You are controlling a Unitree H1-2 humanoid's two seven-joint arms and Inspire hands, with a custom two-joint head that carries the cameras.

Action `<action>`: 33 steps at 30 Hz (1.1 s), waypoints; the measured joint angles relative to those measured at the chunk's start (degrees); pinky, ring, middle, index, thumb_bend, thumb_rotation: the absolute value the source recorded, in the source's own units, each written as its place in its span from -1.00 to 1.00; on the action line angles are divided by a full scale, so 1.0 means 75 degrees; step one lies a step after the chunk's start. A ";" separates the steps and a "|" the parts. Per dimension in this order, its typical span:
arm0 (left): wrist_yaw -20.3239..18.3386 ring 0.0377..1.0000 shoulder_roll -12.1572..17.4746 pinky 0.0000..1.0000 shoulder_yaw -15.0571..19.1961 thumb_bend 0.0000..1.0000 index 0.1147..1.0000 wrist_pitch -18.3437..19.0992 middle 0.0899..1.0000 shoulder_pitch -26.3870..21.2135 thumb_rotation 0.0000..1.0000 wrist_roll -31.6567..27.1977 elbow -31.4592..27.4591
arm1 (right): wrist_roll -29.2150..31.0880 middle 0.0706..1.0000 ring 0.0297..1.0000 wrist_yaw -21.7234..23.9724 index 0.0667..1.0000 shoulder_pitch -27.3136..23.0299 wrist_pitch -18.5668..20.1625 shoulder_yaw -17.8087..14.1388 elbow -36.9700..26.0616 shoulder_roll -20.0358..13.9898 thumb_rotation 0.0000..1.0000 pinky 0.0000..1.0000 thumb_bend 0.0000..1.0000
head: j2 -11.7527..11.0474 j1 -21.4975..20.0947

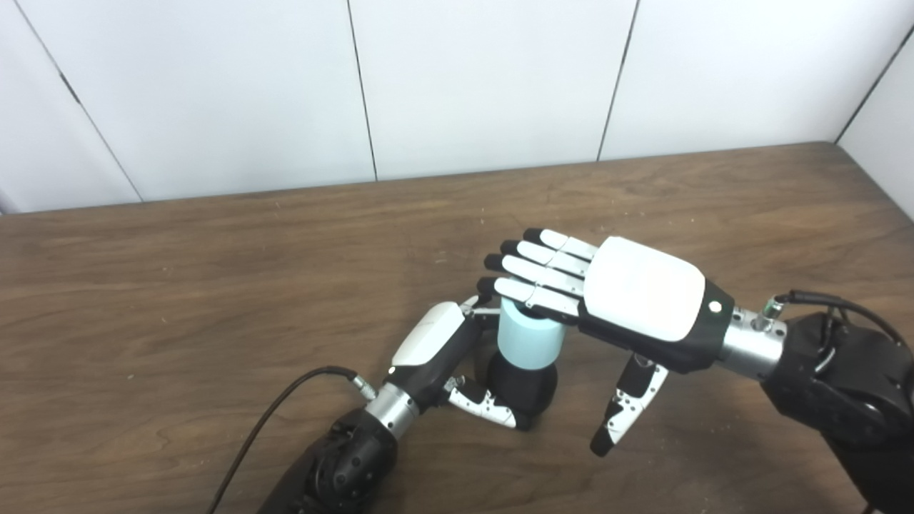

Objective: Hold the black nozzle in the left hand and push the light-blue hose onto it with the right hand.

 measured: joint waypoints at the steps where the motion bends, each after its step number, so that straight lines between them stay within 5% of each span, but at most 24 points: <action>1: 0.0000 0.43 0.0000 0.93 0.0000 0.03 -0.26 0.0000 0.01 0.0001 -1.00 0.0000 -0.0001 | 0.0004 1.00 1.00 -0.0015 1.00 0.0008 0.0000 0.0010 0.0000 -0.0010 0.07 1.00 0.93 | 0.0000 0.0000; 33: -0.0005 0.42 0.0027 0.86 0.0005 0.03 -0.26 0.0000 0.01 0.0052 -1.00 0.0000 -0.0049 | 0.0146 1.00 1.00 -0.0294 1.00 0.0108 0.0236 0.0344 0.0001 -0.0097 -0.01 1.00 0.90 | 0.0047 -0.0012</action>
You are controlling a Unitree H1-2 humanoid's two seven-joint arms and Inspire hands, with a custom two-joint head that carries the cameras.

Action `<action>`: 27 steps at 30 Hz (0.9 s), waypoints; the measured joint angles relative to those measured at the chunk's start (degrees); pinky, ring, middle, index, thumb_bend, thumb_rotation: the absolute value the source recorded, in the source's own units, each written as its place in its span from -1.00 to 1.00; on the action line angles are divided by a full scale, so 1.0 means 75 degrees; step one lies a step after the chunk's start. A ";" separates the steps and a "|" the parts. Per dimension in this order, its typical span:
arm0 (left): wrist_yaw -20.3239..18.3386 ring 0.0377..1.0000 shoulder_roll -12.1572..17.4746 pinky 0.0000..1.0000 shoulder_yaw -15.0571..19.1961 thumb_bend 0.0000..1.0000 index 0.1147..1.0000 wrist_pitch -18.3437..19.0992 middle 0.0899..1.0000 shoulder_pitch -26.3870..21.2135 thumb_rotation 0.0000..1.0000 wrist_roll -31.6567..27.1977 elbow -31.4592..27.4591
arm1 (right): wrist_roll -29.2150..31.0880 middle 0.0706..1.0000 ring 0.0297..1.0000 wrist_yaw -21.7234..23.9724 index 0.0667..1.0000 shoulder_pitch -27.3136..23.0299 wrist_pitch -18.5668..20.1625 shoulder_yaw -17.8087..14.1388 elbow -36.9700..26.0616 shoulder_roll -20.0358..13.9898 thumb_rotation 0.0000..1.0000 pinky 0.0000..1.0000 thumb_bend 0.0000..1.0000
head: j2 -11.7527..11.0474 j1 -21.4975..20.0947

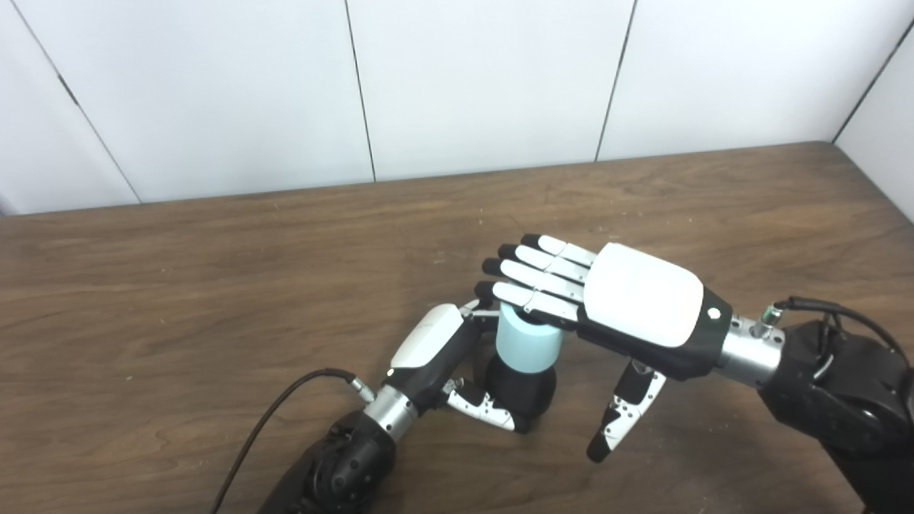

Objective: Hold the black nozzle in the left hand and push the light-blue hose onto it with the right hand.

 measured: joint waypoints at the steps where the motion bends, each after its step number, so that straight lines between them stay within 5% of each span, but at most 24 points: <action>1: 0.0000 0.42 0.0000 0.86 0.0000 0.03 -0.26 0.0000 0.01 0.0004 -1.00 0.0000 -0.0004 | 0.0014 1.00 1.00 0.0000 1.00 -0.0010 0.0004 0.0013 0.0000 -0.0018 -0.01 1.00 0.90 | 0.0000 0.0012; 22: -0.0003 0.45 0.0009 0.83 0.0001 0.05 -0.17 0.0001 -0.11 0.0016 -1.00 0.0000 -0.0015 | -0.0023 1.00 1.00 -0.0034 1.00 -0.0064 0.0052 0.0110 0.0018 -0.0017 -0.02 1.00 0.89 | 0.0012 0.0035; 27: -0.0095 0.52 0.0015 0.85 0.0003 0.04 -0.17 0.0084 0.19 0.0040 -0.86 0.0000 -0.0084 | -0.0112 1.00 1.00 -0.0098 1.00 -0.0058 0.0052 0.0155 0.0020 -0.0012 -0.02 1.00 0.89 | 0.0023 0.0035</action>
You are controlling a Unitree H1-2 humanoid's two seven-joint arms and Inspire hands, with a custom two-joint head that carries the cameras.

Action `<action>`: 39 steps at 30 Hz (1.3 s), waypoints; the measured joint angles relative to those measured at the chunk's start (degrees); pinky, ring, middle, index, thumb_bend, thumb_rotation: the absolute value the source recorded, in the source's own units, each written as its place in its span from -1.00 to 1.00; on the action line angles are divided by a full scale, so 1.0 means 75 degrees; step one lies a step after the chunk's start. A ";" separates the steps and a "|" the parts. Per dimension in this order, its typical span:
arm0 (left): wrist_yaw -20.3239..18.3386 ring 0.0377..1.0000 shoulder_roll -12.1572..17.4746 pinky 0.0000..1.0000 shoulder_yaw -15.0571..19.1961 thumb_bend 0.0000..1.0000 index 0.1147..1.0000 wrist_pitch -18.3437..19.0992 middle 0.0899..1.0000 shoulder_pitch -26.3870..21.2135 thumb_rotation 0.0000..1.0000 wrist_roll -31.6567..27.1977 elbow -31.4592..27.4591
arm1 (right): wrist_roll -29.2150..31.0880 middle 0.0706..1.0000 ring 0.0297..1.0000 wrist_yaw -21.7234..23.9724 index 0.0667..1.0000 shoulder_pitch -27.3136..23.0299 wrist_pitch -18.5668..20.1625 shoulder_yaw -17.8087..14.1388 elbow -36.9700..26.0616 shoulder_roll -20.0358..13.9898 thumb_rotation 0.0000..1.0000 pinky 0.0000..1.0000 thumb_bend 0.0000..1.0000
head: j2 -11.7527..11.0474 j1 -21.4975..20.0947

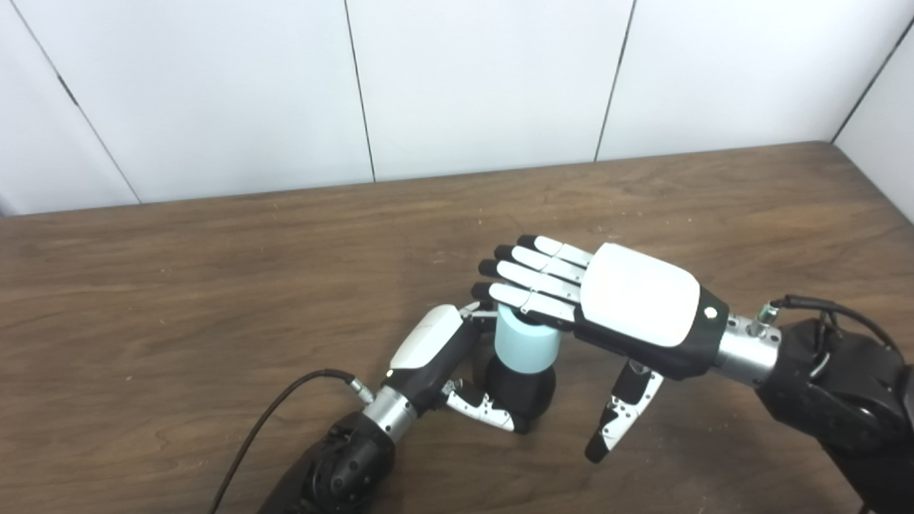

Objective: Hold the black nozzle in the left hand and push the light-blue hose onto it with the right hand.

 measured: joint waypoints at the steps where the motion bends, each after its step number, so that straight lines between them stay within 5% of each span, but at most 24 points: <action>1: -0.0018 0.52 0.0000 0.86 0.0001 0.04 -0.17 0.0022 0.19 0.0001 -0.85 0.0000 -0.0014 | -0.0002 1.00 1.00 -0.0008 1.00 0.0001 0.0000 0.0010 0.0000 0.0000 -0.02 1.00 0.89 | 0.0000 0.0000; 39: -0.0124 0.49 0.0037 0.91 -0.0009 0.04 -0.17 0.0131 0.16 0.0011 -0.85 0.0015 -0.0118 | 0.0133 1.00 1.00 -0.0233 1.00 0.0170 0.0075 0.0173 0.0040 -0.0204 -0.04 1.00 0.86 | 0.0070 -0.0023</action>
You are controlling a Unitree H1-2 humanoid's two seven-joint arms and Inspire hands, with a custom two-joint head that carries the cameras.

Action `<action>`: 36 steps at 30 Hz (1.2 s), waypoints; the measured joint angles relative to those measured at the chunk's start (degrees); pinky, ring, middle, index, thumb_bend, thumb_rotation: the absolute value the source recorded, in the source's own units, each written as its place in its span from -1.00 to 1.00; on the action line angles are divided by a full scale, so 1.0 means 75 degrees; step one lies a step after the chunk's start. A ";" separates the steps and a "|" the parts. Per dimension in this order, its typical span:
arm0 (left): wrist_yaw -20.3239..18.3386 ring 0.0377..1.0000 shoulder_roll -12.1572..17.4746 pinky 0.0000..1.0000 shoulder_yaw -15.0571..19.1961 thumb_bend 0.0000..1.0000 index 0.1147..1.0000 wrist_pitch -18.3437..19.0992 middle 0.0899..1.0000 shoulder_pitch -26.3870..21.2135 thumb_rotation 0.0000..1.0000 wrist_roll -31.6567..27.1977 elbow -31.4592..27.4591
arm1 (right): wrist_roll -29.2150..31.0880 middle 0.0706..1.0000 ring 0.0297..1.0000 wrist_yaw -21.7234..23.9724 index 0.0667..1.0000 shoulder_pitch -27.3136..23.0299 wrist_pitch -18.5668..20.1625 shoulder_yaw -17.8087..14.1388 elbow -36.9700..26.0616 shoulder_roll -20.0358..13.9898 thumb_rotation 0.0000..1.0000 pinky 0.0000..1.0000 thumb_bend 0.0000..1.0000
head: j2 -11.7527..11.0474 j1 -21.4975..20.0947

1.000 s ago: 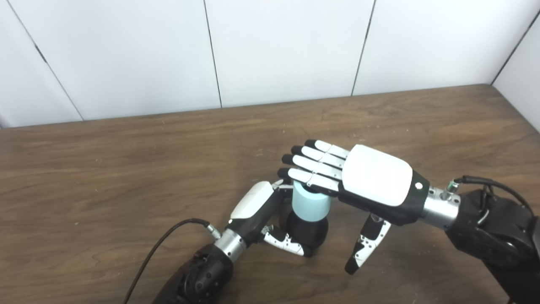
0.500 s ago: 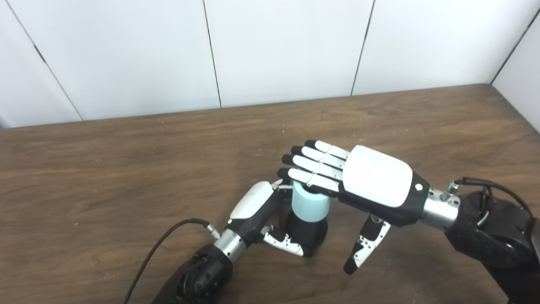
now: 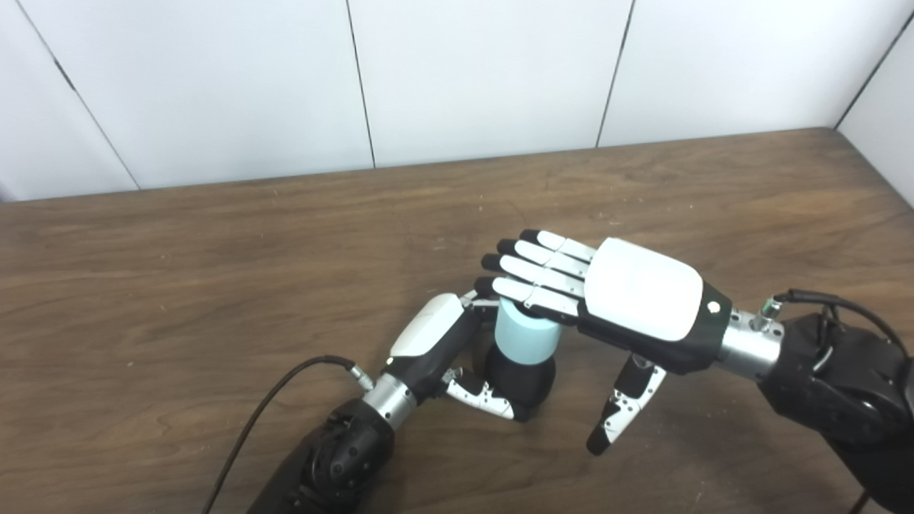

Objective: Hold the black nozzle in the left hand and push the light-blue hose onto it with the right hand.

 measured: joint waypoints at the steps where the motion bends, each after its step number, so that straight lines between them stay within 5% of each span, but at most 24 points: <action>1: -0.0001 0.49 -0.0002 0.91 -0.0002 0.04 -0.17 0.0000 0.16 0.0000 -0.85 0.0001 0.0000 | 0.0010 1.00 1.00 0.0000 1.00 -0.0002 0.0000 0.0003 0.0000 -0.0018 -0.04 1.00 0.86 | 0.0000 0.0000; 36: -0.0023 0.49 -0.0004 0.90 -0.0001 0.04 -0.17 0.0000 0.14 0.0005 -0.85 0.0040 -0.0019 | 0.0141 1.00 1.00 -0.0001 1.00 -0.0041 0.0104 0.0096 0.0008 -0.0211 -0.06 1.00 0.83 | 0.0035 -0.0012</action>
